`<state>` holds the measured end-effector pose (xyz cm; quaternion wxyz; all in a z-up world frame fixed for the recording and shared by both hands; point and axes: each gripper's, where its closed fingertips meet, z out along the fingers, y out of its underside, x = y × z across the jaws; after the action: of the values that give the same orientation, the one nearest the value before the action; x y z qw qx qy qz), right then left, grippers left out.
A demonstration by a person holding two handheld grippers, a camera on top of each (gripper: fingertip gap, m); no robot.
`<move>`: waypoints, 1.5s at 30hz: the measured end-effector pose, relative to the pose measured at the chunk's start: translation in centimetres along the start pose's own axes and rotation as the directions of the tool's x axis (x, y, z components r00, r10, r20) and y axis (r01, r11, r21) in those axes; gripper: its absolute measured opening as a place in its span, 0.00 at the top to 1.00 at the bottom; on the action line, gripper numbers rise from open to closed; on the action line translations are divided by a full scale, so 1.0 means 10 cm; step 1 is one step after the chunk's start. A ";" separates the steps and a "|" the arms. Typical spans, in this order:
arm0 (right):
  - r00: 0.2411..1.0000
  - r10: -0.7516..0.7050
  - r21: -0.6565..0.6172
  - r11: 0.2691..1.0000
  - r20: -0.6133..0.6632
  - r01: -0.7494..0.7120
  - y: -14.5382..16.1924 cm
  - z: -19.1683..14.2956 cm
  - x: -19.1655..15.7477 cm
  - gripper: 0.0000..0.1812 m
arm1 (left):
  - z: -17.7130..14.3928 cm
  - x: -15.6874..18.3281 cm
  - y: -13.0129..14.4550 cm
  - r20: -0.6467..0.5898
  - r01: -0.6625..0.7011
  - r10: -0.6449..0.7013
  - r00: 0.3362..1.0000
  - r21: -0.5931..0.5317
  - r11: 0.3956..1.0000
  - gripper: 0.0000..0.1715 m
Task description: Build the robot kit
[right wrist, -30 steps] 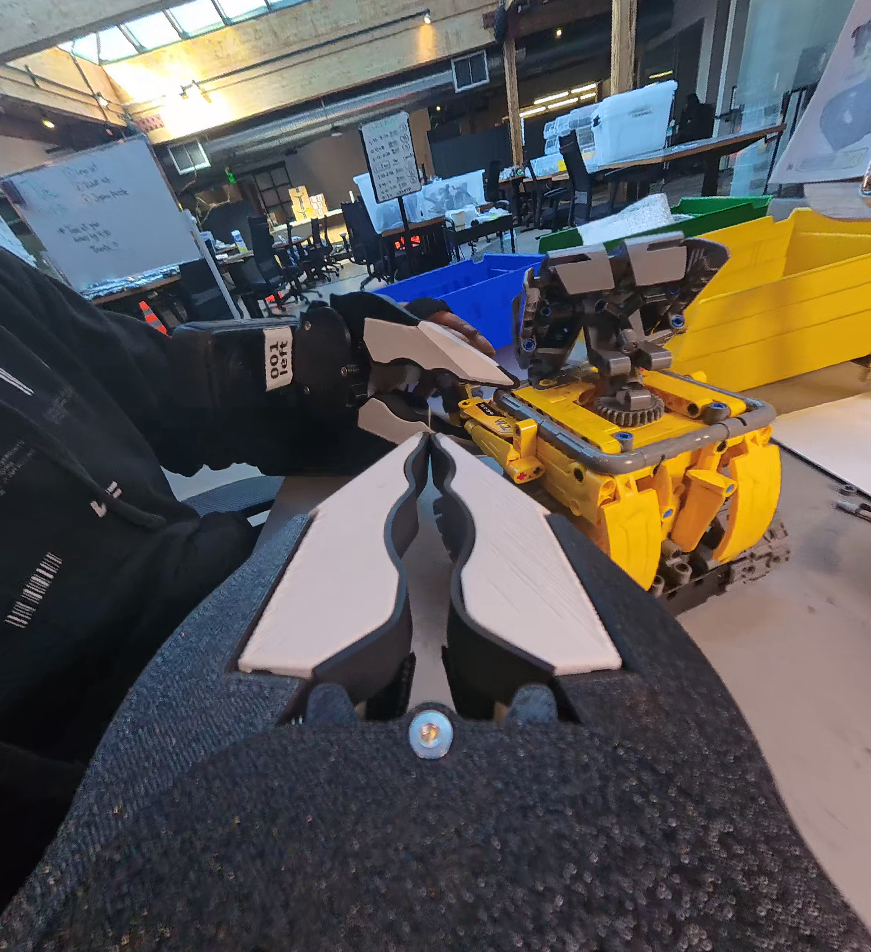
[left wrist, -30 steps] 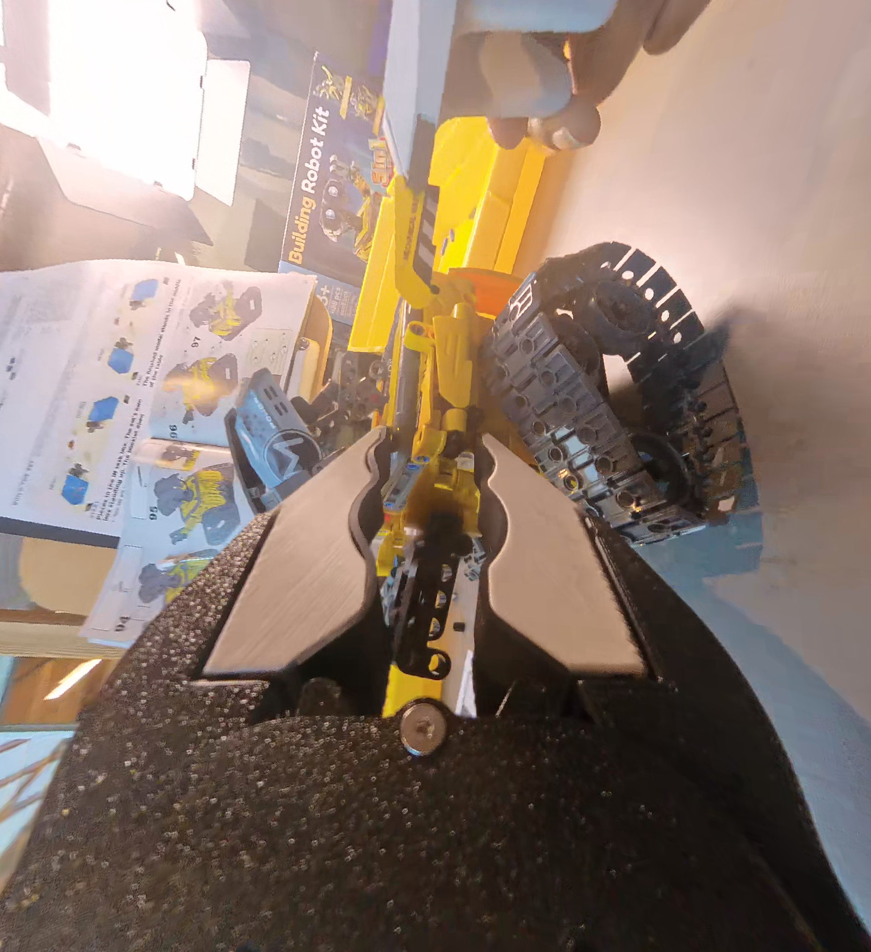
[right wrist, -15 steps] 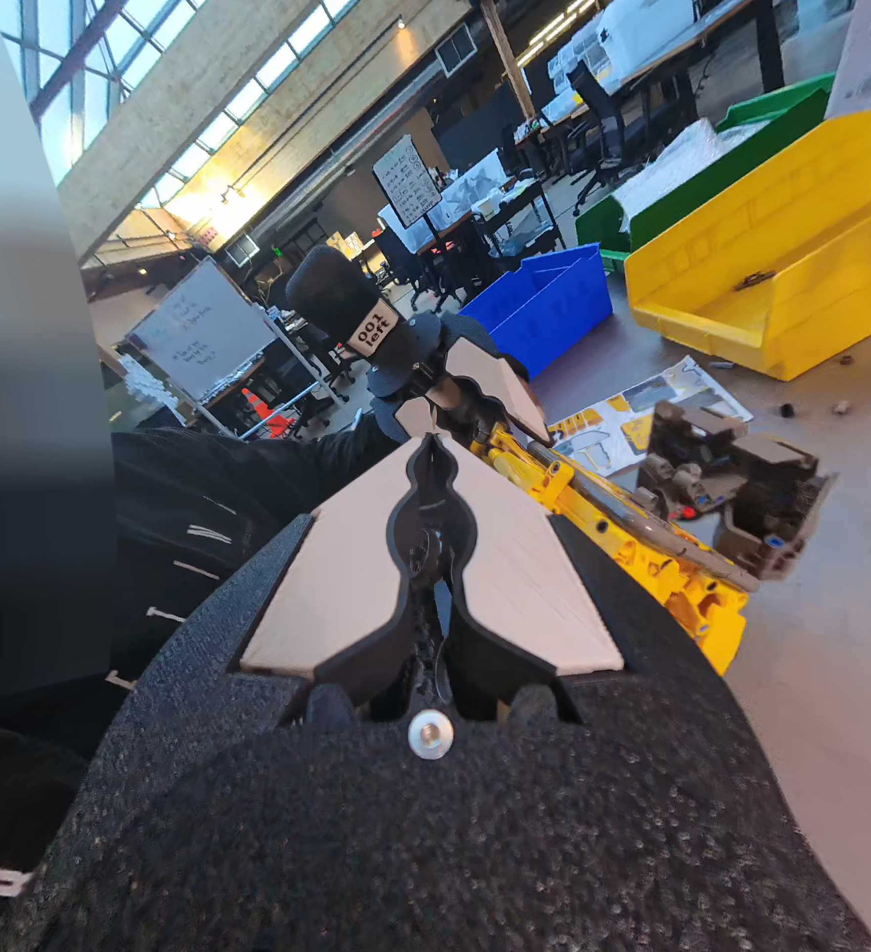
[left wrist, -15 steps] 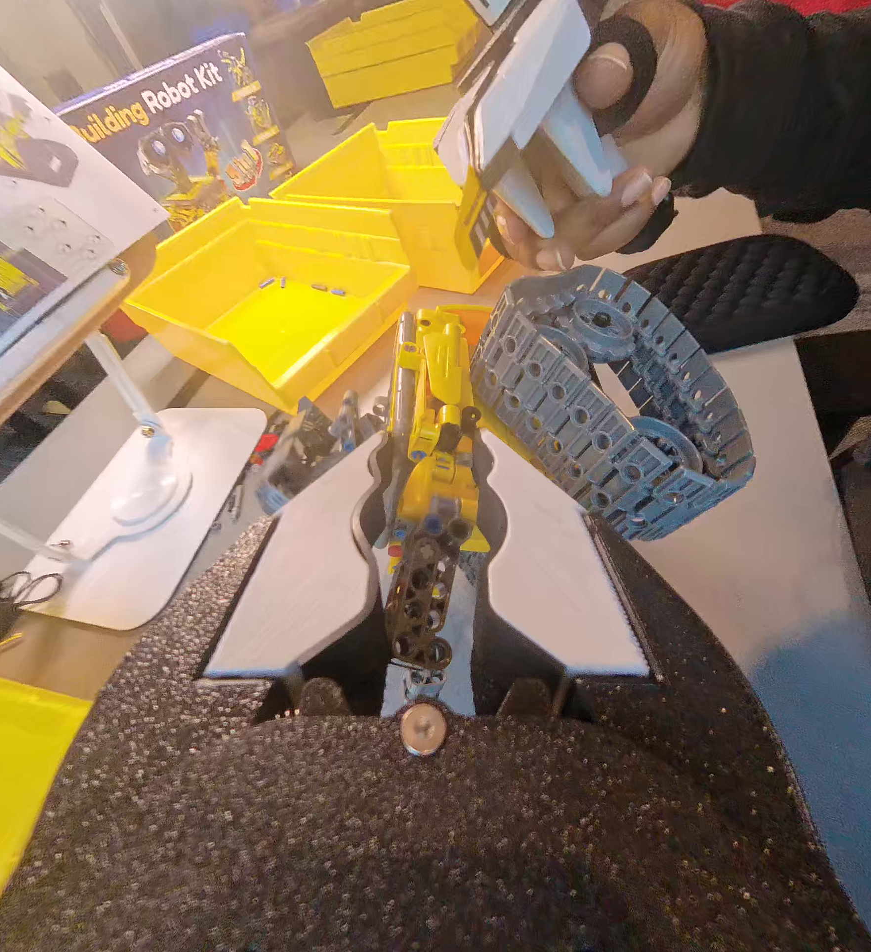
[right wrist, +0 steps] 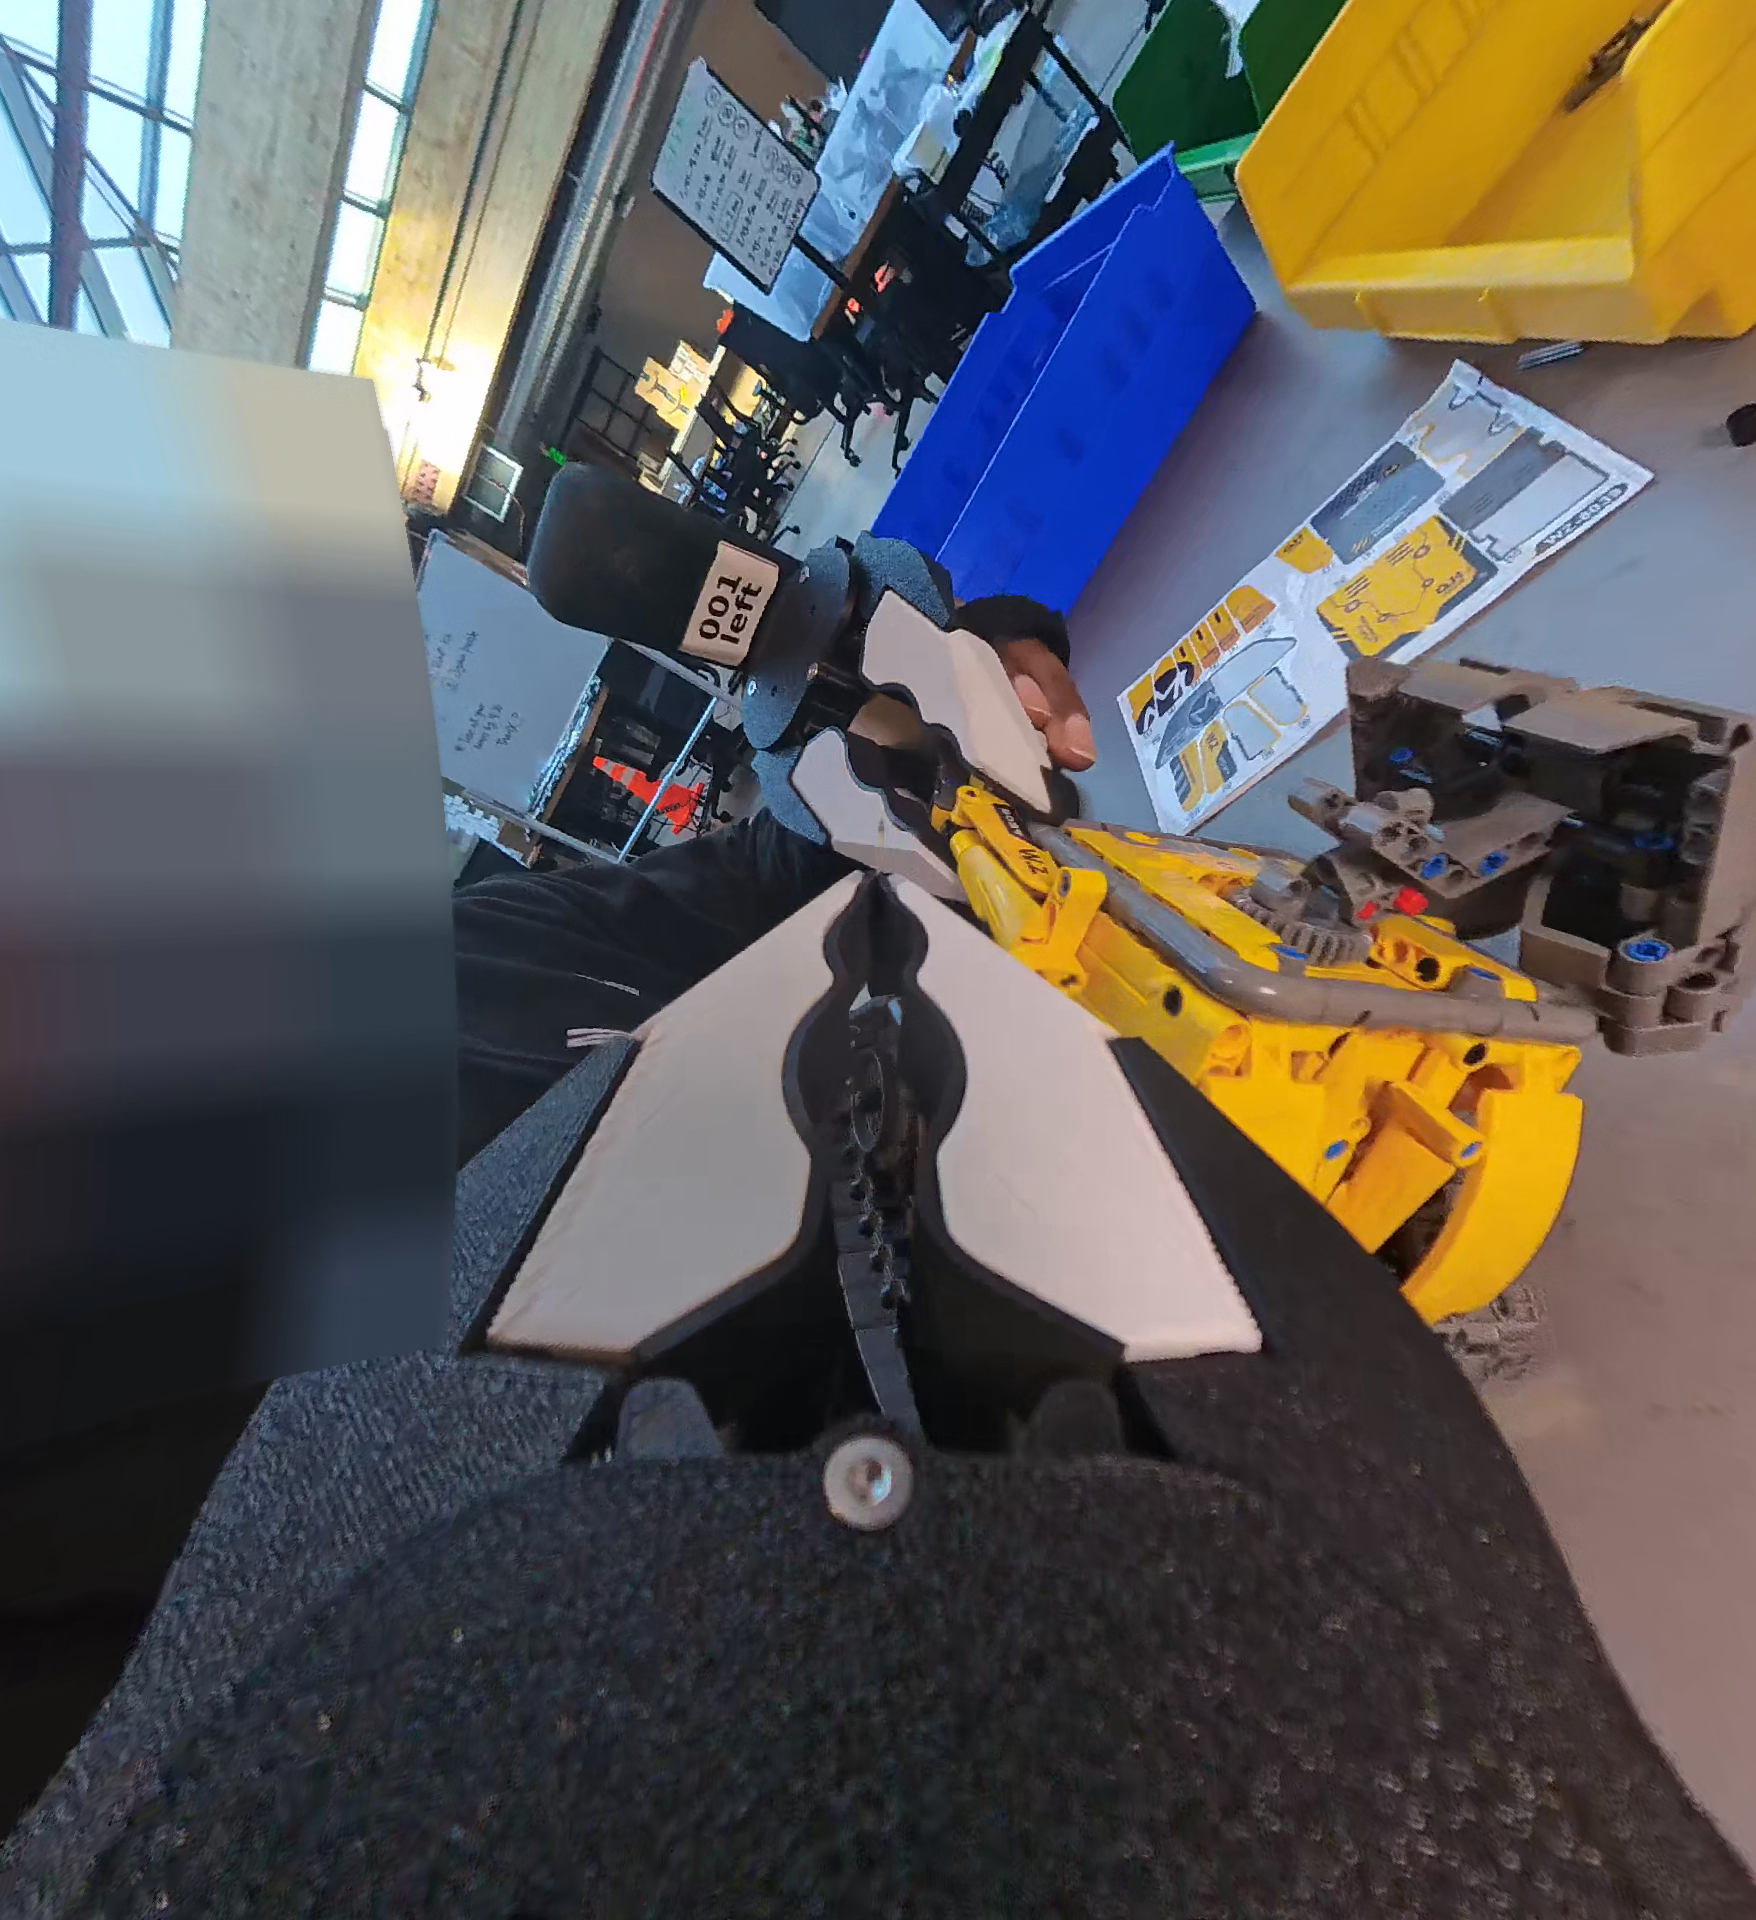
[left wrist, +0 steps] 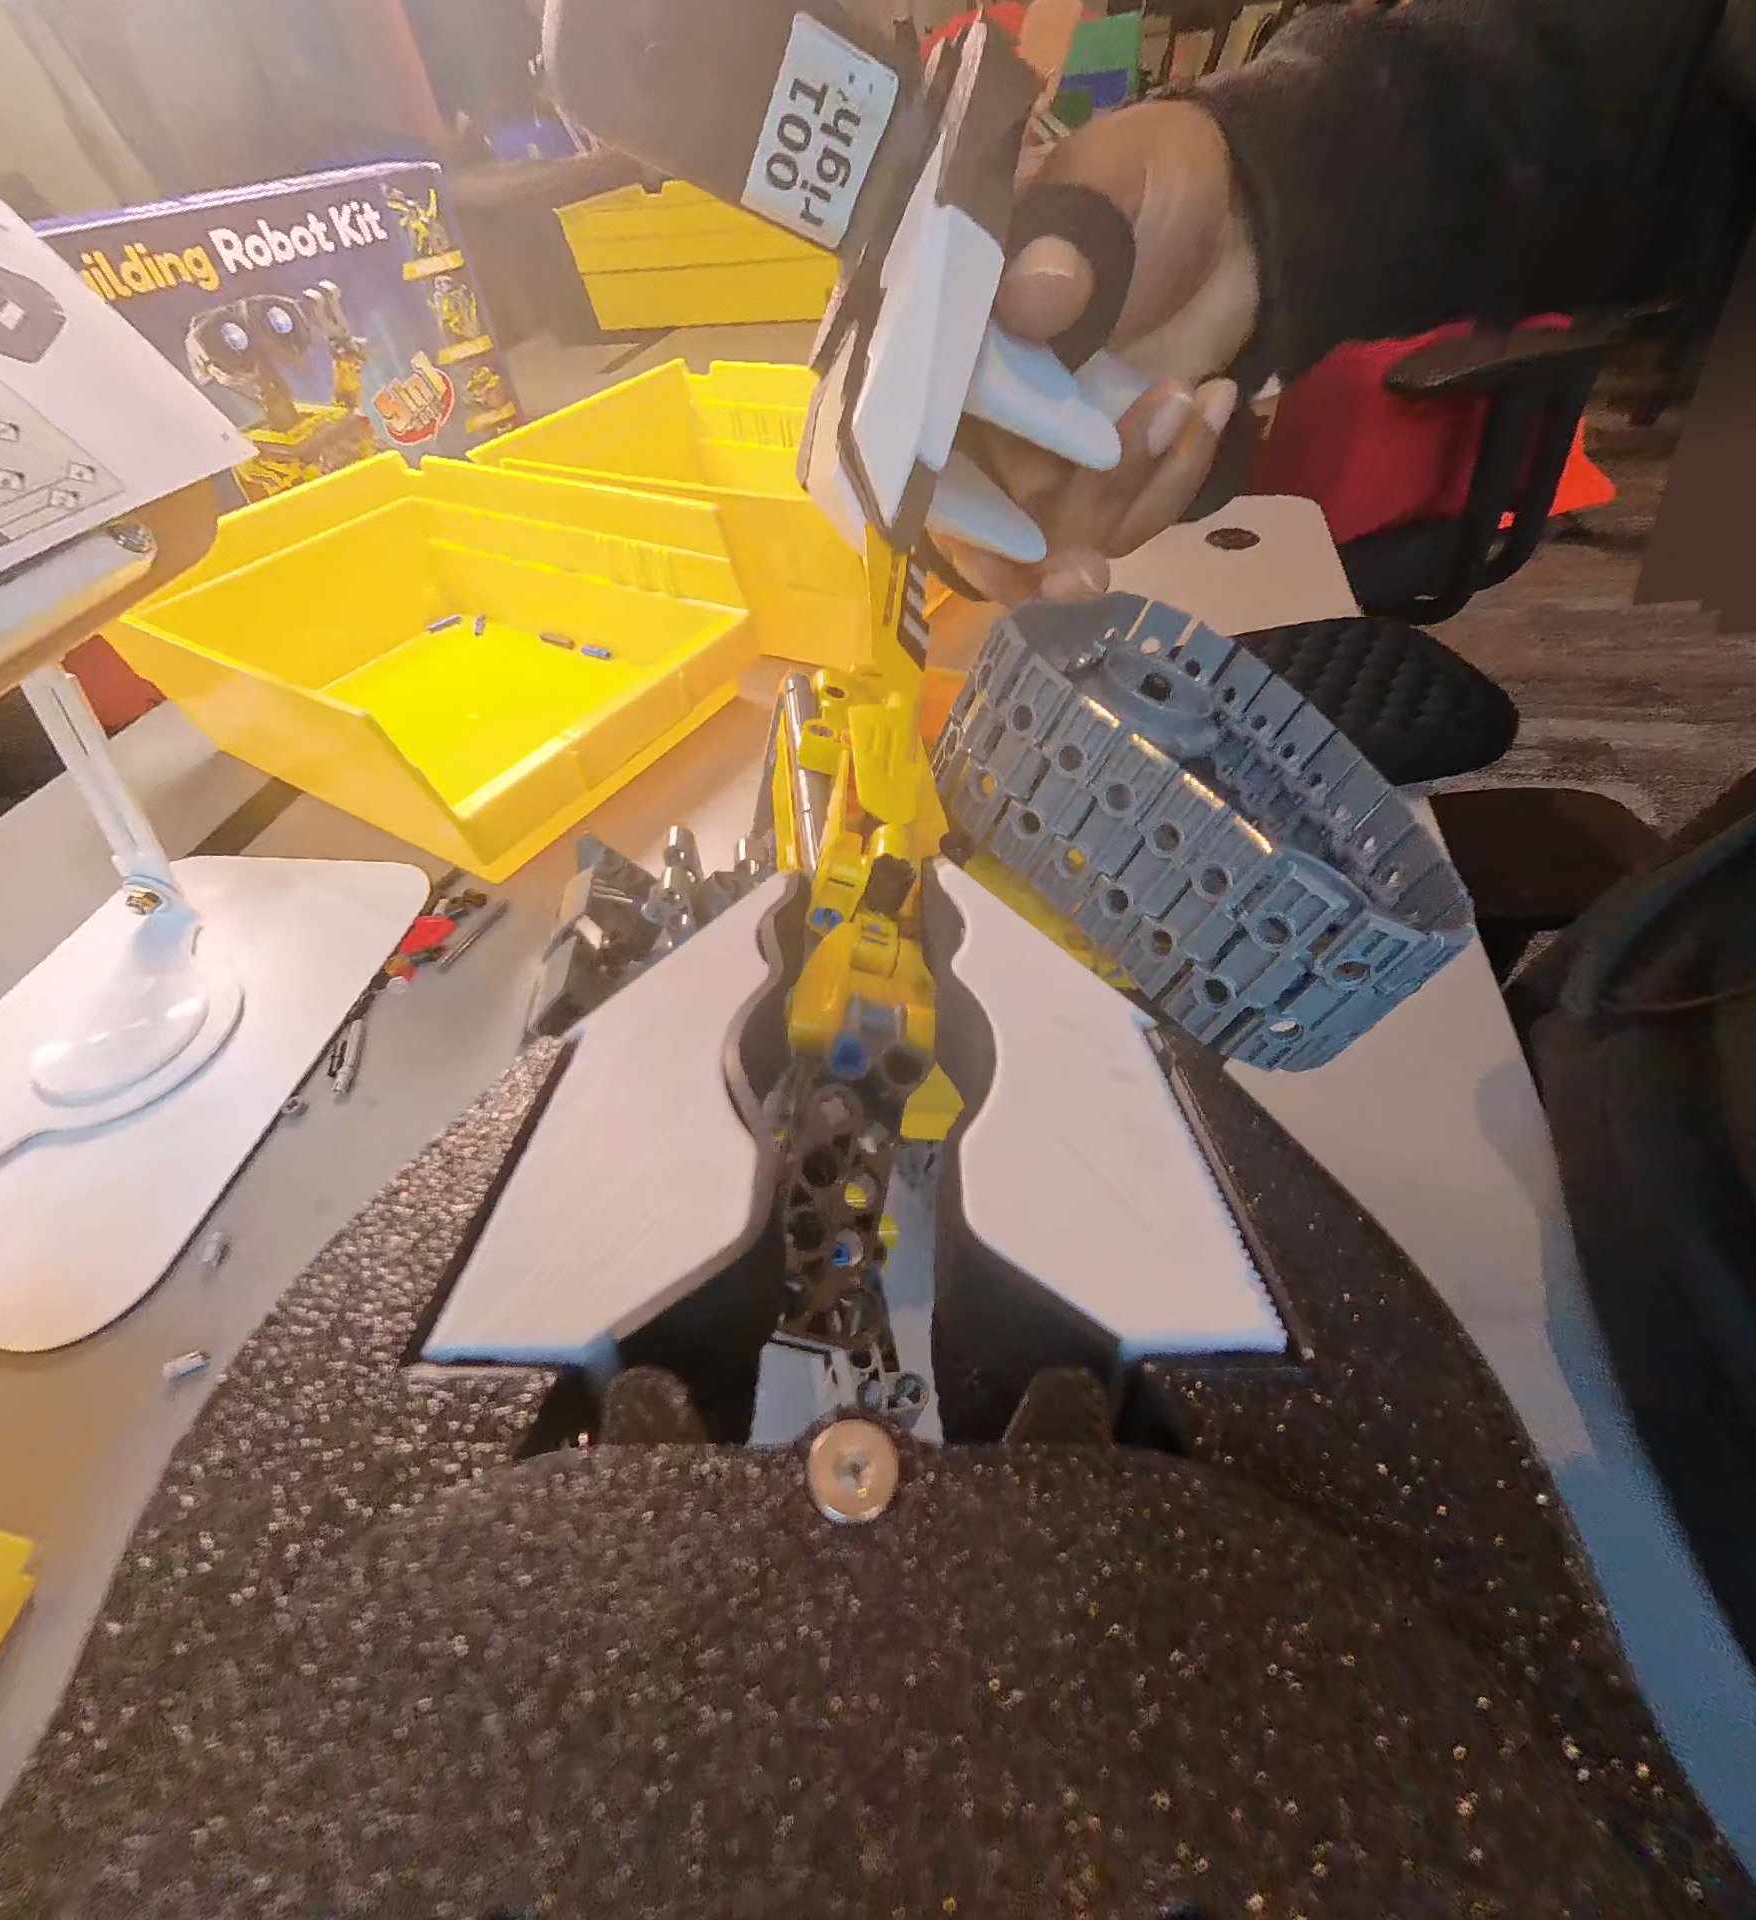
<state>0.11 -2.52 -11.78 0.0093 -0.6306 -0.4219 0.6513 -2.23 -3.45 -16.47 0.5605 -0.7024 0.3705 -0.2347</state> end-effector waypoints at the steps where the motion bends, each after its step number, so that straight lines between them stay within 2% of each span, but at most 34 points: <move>1: 1.000 0.013 0.007 1.000 -0.002 -0.013 -0.03 0.00 0.01 1.00 | 0.00 -0.04 0.04 0.007 0.008 -0.008 1.000 -0.013 1.000 0.88; 3: 1.000 0.020 0.015 1.000 -0.013 -0.020 -0.09 -0.01 0.03 1.00 | 0.01 -0.10 0.13 0.034 0.005 -0.003 0.999 -0.047 0.999 0.90; 5: 0.999 0.029 0.034 0.999 -0.023 -0.029 -0.16 -0.01 0.07 1.00 | 0.02 -0.13 0.23 0.081 -0.061 0.069 0.994 -0.099 0.993 0.91; 7: 0.998 0.051 0.043 0.998 -0.022 -0.050 -0.18 0.00 0.12 1.00 | 0.00 -0.11 0.22 0.108 -0.107 0.118 0.987 -0.099 0.989 0.90; 14: 0.998 0.067 -0.010 0.998 -0.022 -0.067 -0.23 -0.02 0.17 1.00 | -0.17 -0.02 0.08 -0.011 0.022 -0.022 1.000 -0.029 0.999 0.87; 18: 0.995 0.088 -0.070 0.993 -0.038 -0.091 -0.22 0.01 0.24 1.00 | -0.28 -0.17 -0.16 0.005 0.024 -0.025 1.000 0.034 0.999 0.88; 24: 0.993 0.121 -0.118 0.986 -0.005 -0.120 -0.20 0.15 0.23 1.00 | -0.11 -0.19 -0.21 0.073 -0.132 0.134 0.988 -0.027 0.991 0.85; 30: 0.990 0.138 -0.114 0.984 0.014 -0.135 -0.22 0.18 0.23 1.00 | -0.07 -0.25 -0.22 0.201 -0.297 0.303 0.931 -0.060 0.953 0.88; 33: 0.990 0.141 -0.119 0.983 0.019 -0.138 -0.22 0.19 0.23 1.00 | -0.05 -0.27 -0.22 0.227 -0.335 0.344 0.911 -0.077 0.939 0.90; 41: 0.992 0.125 -0.126 0.984 0.014 -0.122 -0.20 0.20 0.24 1.00 | -0.06 -0.26 -0.24 0.206 -0.298 0.301 0.931 -0.046 0.953 0.97; 45: 0.998 0.069 -0.135 0.989 0.009 -0.068 -0.19 0.19 0.22 0.97 | -0.06 -0.23 -0.26 0.145 -0.198 0.194 0.970 0.011 0.980 0.98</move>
<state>-2.94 -1.13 -12.79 -0.0585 -0.6396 -0.4431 0.6254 -3.41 -1.81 -13.57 0.6148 -0.6704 0.3939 -0.1318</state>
